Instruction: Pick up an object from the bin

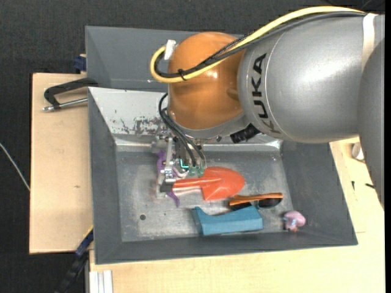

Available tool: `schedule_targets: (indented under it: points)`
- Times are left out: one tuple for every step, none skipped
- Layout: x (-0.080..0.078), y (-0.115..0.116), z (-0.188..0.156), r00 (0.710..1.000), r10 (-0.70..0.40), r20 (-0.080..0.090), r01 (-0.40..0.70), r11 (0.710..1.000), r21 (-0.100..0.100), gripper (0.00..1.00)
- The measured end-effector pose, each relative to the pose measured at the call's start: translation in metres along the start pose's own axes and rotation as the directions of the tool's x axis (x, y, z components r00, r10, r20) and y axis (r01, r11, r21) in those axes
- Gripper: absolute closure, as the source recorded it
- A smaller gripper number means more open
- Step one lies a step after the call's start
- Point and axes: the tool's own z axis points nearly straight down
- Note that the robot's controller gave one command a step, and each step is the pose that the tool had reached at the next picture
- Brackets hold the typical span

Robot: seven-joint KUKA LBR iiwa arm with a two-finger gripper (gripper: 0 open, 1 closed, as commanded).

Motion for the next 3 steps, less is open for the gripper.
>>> schedule_targets:
  points:
    - [-0.002,-0.001,-0.004,1.0,0.002,0.008,-0.002,1.0,-0.002,0.0]
    - [-0.001,-0.015,0.021,0.991,-0.134,0.017,0.134,0.991,-0.003,0.0]
    - [0.001,-0.028,0.08,0.961,-0.278,0.011,0.278,0.961,0.002,0.0]
